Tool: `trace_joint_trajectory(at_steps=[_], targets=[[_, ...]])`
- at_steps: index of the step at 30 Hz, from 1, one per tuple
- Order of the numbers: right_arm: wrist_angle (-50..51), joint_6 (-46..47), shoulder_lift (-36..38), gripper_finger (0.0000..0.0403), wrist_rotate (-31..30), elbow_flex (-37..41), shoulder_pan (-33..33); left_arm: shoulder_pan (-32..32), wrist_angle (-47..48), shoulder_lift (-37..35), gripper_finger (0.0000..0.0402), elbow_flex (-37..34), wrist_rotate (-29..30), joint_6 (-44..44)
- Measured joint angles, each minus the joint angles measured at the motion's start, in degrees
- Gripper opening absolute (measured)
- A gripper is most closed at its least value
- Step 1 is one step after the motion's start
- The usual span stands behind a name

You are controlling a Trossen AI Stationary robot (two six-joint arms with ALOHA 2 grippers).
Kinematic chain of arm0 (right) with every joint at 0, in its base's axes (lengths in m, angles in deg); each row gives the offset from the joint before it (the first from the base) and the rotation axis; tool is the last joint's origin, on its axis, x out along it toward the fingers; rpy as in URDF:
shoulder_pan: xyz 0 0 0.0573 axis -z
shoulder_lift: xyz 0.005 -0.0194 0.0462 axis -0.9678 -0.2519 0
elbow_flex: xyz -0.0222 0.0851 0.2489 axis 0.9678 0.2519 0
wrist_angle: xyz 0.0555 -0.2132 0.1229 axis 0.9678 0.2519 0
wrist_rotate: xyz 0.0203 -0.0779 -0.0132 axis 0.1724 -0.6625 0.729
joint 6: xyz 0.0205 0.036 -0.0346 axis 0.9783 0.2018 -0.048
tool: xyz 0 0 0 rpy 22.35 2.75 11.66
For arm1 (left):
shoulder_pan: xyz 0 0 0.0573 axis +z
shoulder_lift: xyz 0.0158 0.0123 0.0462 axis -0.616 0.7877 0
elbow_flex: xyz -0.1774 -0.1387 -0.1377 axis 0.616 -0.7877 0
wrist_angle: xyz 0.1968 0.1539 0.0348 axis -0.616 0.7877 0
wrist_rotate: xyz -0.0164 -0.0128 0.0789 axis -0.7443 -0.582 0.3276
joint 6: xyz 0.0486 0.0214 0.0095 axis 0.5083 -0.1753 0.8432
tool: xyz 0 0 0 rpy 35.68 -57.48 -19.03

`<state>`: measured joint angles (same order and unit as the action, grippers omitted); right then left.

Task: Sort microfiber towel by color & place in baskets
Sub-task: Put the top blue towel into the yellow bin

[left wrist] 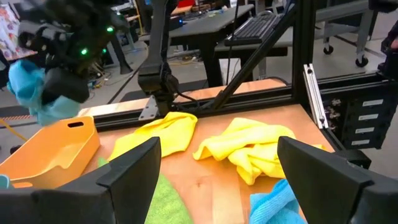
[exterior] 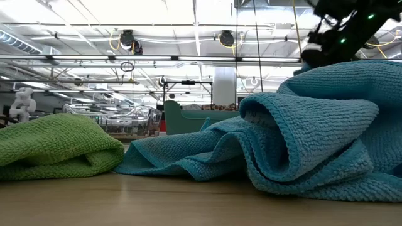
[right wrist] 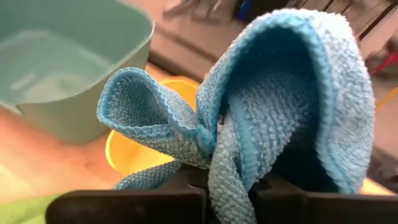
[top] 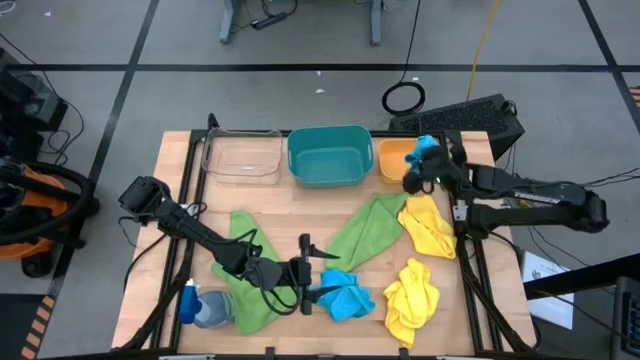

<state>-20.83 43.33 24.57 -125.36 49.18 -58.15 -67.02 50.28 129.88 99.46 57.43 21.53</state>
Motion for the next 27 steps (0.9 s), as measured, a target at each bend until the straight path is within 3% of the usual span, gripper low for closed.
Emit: trace_joint_trajectory(at_steps=[4, 12, 20, 27], targets=[[-2.12, -6.99, -4.96, 0.0018, 10.08, 0.0, 10.56, 0.13, 0.0, 0.0, 0.0326, 0.0, 0.0, 0.0], [-6.94, -15.87, -14.92, 0.0018, 19.92, -0.02, 25.98, 0.11, 0.0, 0.0, 0.0326, 0.0, -0.44, -0.04], [-7.63, -17.22, -22.76, 0.0045, 20.27, -0.02, 30.38, 0.11, 1.24, 0.0, 0.0326, 0.0, -0.46, -0.18], [-7.24, -16.3, -22.77, 0.0115, 20.22, -0.02, 30.31, 0.11, 3.65, 0.0, 0.0326, -0.02, -0.5, -0.2]])
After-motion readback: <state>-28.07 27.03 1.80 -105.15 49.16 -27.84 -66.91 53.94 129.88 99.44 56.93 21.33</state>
